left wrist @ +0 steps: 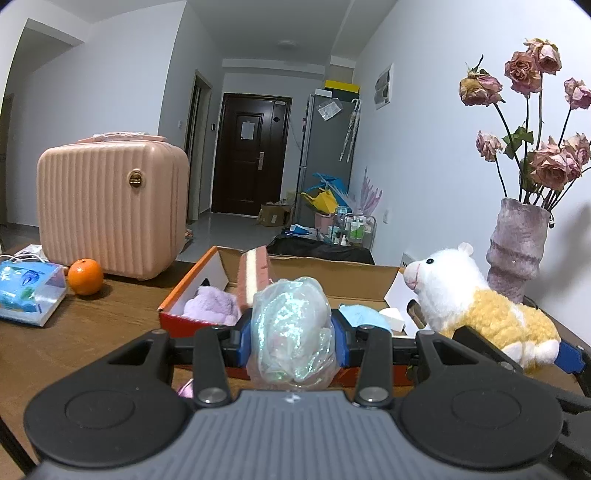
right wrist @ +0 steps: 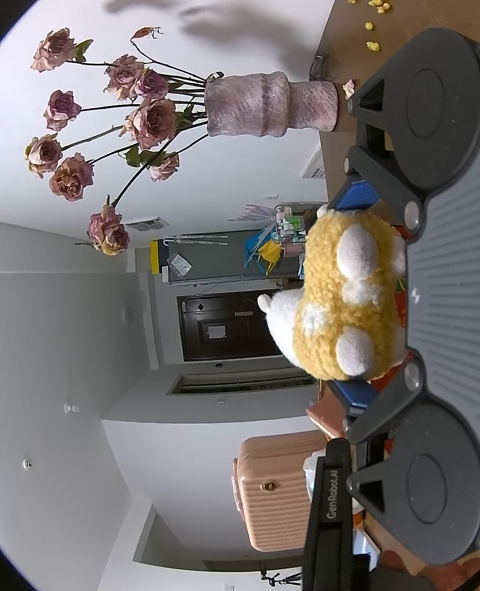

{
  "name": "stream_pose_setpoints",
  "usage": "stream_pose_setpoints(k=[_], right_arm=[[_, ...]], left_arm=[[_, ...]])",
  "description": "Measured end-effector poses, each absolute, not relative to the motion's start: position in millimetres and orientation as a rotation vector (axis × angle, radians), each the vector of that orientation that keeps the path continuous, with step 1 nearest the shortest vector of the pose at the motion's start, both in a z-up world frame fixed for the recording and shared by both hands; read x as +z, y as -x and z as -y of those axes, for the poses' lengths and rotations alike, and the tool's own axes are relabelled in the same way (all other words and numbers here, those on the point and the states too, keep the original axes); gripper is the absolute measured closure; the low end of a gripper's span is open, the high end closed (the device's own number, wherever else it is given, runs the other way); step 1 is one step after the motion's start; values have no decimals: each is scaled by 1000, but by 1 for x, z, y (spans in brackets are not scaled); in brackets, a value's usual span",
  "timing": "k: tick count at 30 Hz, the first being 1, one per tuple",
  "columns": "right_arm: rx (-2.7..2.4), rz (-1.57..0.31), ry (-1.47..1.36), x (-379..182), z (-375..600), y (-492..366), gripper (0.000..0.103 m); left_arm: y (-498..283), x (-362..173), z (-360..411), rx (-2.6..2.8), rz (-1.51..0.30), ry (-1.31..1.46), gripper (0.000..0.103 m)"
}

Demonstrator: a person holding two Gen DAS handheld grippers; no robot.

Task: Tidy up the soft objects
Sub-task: 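Carry the plastic ball in the left tool while the right carries the lamb to the box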

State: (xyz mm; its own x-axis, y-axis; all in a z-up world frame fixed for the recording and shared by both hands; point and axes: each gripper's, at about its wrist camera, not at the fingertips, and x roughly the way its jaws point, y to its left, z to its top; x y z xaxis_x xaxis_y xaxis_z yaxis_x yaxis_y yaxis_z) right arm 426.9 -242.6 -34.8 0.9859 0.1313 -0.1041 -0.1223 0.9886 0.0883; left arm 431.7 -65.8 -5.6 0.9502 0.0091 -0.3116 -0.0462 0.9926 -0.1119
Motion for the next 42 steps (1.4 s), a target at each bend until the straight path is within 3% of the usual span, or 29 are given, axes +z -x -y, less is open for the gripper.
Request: stream_pose_setpoints(k=[42], right_arm=[[192, -121, -8, -31, 249, -530, 14]], left_arm=[[-531, -1, 70, 24, -291, 151, 61]])
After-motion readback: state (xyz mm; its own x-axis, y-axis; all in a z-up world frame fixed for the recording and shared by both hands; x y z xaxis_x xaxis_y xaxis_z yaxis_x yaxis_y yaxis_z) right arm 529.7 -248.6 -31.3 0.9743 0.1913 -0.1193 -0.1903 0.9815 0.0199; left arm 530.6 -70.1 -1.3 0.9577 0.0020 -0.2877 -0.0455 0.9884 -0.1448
